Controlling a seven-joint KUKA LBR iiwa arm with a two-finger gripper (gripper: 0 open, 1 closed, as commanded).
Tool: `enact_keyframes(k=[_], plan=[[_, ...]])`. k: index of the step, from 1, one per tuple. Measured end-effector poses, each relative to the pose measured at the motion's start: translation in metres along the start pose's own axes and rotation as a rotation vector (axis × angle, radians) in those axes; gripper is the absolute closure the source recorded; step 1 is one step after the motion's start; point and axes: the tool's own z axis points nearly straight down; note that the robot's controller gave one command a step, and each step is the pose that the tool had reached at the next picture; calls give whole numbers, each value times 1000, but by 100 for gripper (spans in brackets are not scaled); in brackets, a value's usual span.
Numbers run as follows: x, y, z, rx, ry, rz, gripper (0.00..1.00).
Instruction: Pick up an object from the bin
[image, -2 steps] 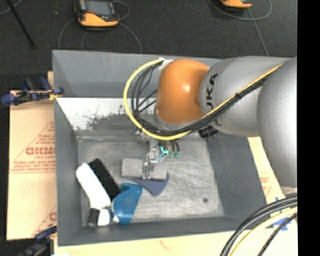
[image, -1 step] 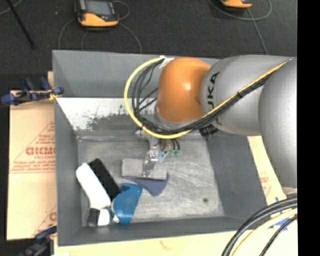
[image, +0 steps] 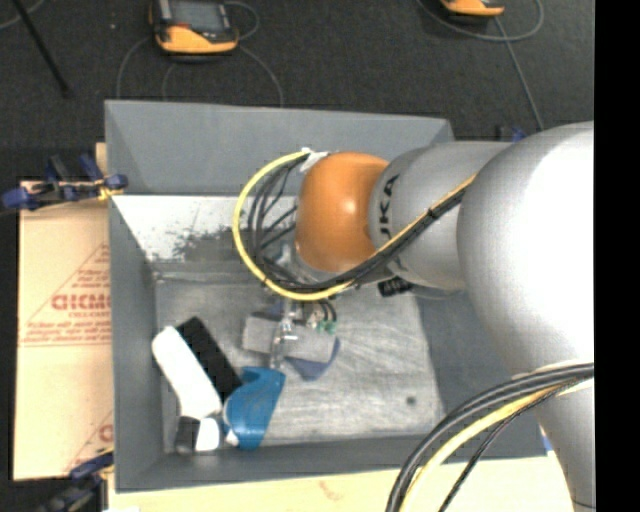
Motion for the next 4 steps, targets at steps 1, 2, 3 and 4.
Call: enact_keyframes(k=[1, 2, 3, 4], plan=[[-1, 0, 2, 0, -3, 2, 0], [1, -10, -1, 0, -1, 29, 0], [2, -29, 7, 0, 1, 271, 0], [-1, -31, 6, 5, -10, 249, 100]])
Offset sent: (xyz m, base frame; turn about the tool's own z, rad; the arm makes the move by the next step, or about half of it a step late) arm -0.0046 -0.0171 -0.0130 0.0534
